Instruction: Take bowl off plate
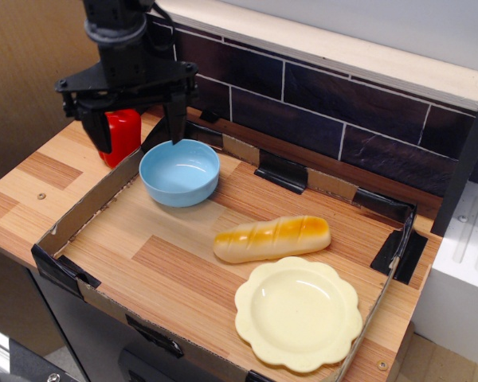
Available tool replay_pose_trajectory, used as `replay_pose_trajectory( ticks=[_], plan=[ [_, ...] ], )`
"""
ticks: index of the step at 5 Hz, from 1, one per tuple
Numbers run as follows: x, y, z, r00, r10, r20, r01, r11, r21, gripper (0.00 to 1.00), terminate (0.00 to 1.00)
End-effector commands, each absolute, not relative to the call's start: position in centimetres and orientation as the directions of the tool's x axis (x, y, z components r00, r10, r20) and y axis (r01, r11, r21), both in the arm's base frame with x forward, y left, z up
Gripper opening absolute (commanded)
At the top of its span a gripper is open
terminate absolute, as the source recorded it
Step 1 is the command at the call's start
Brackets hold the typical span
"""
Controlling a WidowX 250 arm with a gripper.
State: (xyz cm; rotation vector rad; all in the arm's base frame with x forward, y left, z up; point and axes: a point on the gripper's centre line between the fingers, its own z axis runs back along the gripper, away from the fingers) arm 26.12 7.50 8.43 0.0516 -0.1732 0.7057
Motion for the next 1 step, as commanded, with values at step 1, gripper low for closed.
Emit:
replay_pose_trajectory(
  ticks=[1],
  plan=[
    [26.47,7.62,10.42,0.739,0.633,0.229,-0.643,0.765,-0.037,1.00,1.00]
  ],
)
